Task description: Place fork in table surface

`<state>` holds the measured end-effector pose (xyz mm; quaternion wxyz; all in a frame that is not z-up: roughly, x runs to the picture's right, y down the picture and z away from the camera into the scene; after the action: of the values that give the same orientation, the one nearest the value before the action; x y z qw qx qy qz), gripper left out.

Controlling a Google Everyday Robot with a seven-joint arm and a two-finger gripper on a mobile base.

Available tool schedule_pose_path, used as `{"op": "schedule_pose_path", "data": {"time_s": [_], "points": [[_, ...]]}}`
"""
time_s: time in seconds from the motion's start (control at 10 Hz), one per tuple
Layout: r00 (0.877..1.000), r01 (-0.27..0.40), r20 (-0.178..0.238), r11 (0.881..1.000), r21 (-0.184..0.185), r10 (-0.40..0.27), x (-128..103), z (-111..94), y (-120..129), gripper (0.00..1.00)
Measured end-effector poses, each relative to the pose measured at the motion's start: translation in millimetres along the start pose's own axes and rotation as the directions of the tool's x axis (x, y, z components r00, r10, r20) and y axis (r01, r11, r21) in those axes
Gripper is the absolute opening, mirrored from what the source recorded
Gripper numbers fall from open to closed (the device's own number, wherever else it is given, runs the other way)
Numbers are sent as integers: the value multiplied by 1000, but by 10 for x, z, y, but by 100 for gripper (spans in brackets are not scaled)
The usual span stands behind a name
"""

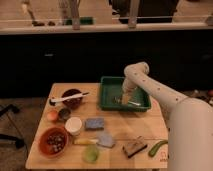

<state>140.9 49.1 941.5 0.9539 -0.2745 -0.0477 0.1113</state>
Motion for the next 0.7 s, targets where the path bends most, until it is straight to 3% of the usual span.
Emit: {"op": "schedule_pose_path", "data": {"time_s": [0.7], "points": [[1000, -23, -13, 998, -61, 22, 117, 324, 92, 80]]}}
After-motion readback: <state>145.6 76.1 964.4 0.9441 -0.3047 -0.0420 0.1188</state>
